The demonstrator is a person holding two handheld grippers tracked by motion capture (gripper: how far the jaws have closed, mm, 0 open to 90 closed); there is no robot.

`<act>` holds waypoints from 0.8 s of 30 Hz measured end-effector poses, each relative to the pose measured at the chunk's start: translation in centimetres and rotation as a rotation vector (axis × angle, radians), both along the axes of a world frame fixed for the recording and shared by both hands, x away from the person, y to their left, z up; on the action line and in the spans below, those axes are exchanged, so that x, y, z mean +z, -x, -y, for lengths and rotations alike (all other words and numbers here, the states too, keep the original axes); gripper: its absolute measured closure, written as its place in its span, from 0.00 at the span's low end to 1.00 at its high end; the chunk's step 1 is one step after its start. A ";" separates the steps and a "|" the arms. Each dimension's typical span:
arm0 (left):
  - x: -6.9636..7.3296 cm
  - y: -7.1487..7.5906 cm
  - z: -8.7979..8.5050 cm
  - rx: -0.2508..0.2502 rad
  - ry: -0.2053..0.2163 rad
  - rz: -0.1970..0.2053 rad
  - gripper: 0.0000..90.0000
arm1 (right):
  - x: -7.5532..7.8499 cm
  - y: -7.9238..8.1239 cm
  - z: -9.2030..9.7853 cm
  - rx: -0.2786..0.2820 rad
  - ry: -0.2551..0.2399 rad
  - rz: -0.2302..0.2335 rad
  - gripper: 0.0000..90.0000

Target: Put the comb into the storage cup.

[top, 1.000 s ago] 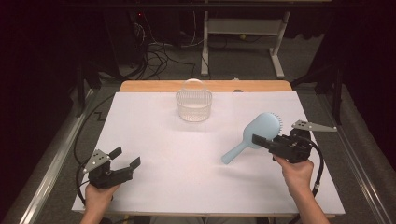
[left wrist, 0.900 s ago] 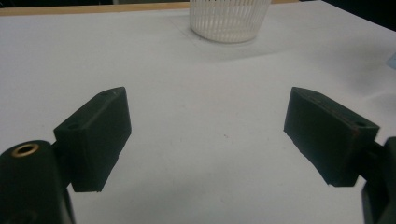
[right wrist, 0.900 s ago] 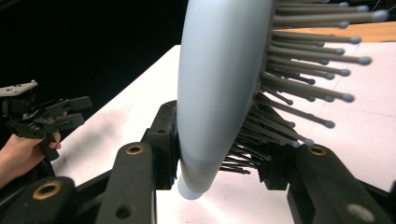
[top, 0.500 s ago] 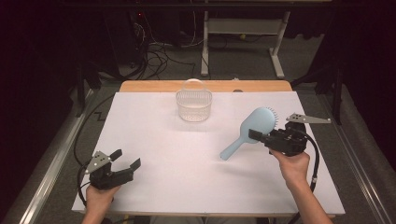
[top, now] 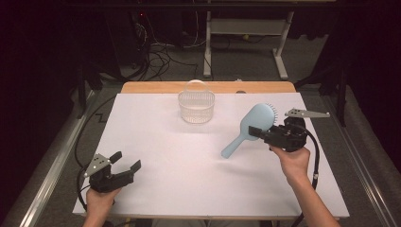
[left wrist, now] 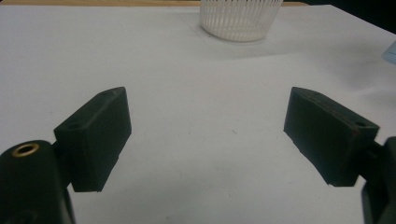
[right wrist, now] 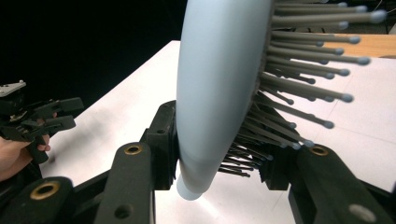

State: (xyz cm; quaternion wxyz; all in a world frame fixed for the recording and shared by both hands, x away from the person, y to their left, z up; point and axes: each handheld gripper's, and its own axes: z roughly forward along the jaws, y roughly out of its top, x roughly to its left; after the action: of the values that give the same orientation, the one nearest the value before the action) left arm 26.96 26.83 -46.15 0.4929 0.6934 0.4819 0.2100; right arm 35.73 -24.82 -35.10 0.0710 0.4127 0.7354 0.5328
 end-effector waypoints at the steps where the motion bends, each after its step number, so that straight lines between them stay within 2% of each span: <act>1: 0.0 0.0 0.0 -0.001 0.001 0.001 0.16 | 0.1 -0.1 -0.1 0.000 0.002 0.000 0.63; 24: 0.0 0.0 0.1 -0.008 -0.009 0.003 0.16 | 1.6 -2.3 -2.3 0.018 0.035 0.014 0.63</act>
State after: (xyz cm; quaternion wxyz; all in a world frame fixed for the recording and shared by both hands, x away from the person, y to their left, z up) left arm 26.93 26.75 -46.12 0.4911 0.6974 0.4773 0.2111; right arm 38.00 -22.55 -33.48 0.0786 0.4009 0.7478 0.5233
